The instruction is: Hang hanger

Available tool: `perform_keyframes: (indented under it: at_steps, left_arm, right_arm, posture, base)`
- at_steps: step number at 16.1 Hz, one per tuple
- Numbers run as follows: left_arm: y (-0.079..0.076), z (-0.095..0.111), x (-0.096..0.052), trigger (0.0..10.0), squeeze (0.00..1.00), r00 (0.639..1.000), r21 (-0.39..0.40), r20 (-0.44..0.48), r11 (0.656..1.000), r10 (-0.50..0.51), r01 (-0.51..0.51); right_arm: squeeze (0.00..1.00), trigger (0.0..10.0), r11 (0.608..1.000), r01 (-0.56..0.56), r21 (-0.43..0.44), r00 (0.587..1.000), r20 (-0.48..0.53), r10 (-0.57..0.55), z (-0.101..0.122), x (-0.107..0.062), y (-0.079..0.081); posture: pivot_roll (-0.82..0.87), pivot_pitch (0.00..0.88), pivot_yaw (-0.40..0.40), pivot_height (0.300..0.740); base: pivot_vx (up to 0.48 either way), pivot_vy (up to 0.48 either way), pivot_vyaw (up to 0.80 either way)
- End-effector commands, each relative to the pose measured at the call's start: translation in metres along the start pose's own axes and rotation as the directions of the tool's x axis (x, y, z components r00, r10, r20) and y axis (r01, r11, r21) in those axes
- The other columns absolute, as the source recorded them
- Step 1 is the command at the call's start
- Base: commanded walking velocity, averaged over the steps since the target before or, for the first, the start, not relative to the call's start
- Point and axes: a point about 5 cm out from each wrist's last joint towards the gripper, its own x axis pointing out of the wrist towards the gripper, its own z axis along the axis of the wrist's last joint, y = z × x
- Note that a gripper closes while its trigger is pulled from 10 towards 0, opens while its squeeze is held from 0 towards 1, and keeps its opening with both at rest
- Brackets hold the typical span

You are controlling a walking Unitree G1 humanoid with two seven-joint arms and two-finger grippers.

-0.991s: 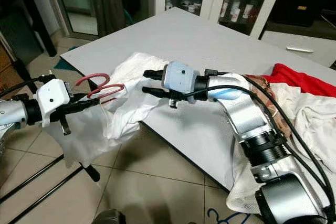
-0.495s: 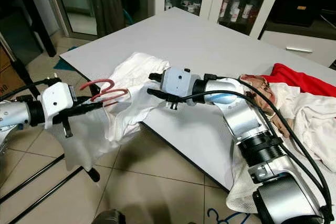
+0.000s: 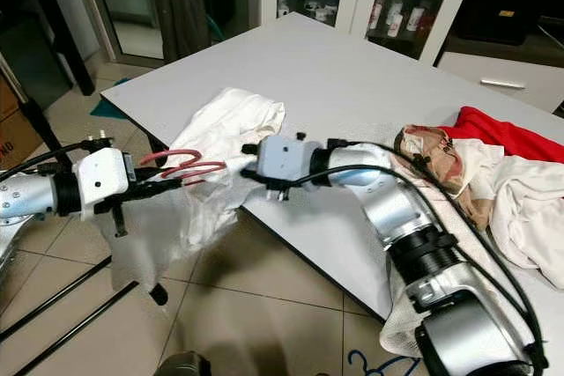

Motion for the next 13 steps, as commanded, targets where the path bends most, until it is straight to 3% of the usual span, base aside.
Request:
perform_keyframes:
  at_steps: [1,2,3,5,7,9,13]
  left_arm:
    - [0.0034,0.0138,0.0041,0.0,0.00,0.999,0.058,0.052,0.998,-0.008,0.005]
    - [0.0034,0.0142,0.0041,0.1,0.00,0.998,0.063,0.056,0.998,-0.005,0.002]
    - [0.0035,0.0148,0.0040,2.0,0.00,0.998,0.069,0.062,0.998,-0.002,-0.002]
    - [0.0034,0.0153,0.0041,4.7,0.00,0.998,0.085,0.064,0.996,-0.004,-0.001]
    - [0.0039,0.0152,0.0043,8.8,0.00,0.998,0.103,0.058,0.995,-0.001,-0.005]
    - [0.0047,0.0136,0.0060,10.0,0.00,0.999,0.104,0.044,0.995,-0.005,0.000]
    - [0.0081,0.0127,0.0088,10.0,0.00,0.999,0.089,0.036,0.996,0.026,-0.029]
  right_arm:
    - [0.00,0.0,1.000,-0.028,0.010,1.000,0.004,0.028,-0.0014,0.0015,0.0052]
    - [0.00,0.0,0.999,-0.038,0.013,0.999,0.013,0.038,-0.0006,0.0015,0.0065]
    - [0.00,0.0,0.998,-0.054,0.013,0.998,0.022,0.054,0.0000,0.0012,0.0085]
    - [0.00,0.0,0.997,-0.076,-0.005,0.997,0.019,0.077,-0.0010,0.0001,0.0110]
    - [0.00,0.0,0.996,-0.081,-0.029,0.997,0.014,0.082,-0.0013,-0.0003,0.0109]
    - [0.00,0.0,0.997,-0.072,-0.038,0.997,0.014,0.072,-0.0005,0.0004,0.0092]
    - [0.00,0.0,0.997,-0.066,-0.041,0.998,0.017,0.067,-0.0014,0.0005,0.0106]
  posture:
    - [0.10,0.000,0.005,0.740]
    - [0.10,0.000,0.004,0.740]
    - [0.10,0.000,0.004,0.740]
    - [0.10,0.000,0.002,0.740]
    - [0.10,0.000,0.002,0.740]
    - [0.10,0.000,0.002,0.740]
    - [0.10,0.000,0.005,0.740]
  base:
    - [0.000,0.000,0.00]
    - [0.000,0.000,0.00]
    - [0.000,0.000,0.00]
    - [0.000,0.000,0.00]
    - [0.000,0.000,0.00]
    - [0.000,0.000,0.00]
    - [0.000,0.000,0.00]
